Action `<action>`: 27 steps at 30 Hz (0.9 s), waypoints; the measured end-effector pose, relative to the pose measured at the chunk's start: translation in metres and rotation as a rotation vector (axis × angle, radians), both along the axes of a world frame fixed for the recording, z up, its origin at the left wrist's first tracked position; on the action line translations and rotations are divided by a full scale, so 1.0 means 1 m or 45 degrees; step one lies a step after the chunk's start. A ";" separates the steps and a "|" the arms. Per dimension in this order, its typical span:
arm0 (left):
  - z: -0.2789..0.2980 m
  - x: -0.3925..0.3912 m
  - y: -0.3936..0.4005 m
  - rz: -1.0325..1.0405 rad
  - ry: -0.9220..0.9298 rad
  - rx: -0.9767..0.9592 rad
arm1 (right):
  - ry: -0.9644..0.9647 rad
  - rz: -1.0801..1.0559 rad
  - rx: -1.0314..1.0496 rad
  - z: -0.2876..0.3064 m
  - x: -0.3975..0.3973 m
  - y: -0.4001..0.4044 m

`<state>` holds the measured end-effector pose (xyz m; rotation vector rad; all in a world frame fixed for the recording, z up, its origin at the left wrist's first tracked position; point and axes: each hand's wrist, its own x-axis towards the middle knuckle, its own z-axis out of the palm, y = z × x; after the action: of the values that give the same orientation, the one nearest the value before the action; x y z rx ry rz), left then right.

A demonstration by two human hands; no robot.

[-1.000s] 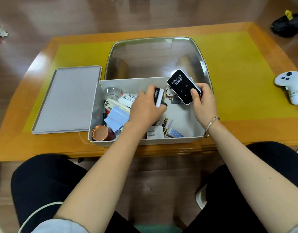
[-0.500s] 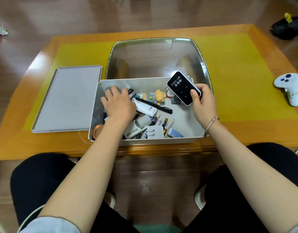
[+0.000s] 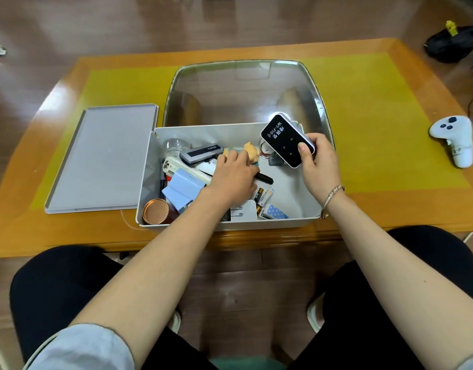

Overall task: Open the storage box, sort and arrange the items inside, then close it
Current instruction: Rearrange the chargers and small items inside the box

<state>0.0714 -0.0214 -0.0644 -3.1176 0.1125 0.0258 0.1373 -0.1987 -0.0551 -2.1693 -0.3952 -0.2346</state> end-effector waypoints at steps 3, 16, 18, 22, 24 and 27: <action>0.007 -0.001 0.002 -0.003 -0.116 -0.040 | -0.002 0.003 0.001 0.000 0.001 0.000; 0.024 -0.025 0.052 0.030 -0.014 -0.134 | 0.001 0.001 0.014 0.001 -0.001 0.001; 0.027 -0.030 0.057 0.085 0.027 -0.130 | 0.004 -0.001 0.014 0.002 -0.001 0.001; 0.029 -0.037 0.061 0.133 0.104 -0.159 | 0.003 0.001 0.015 0.002 -0.001 0.000; 0.031 -0.038 0.056 0.150 0.090 -0.195 | -0.002 0.002 0.009 0.002 -0.001 0.000; 0.030 -0.034 0.041 0.109 0.025 -0.216 | -0.013 0.004 0.004 0.001 -0.001 0.000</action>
<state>0.0376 0.0198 -0.0345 -3.2904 -0.0195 0.0507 0.1365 -0.1982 -0.0539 -2.1651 -0.4037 -0.2443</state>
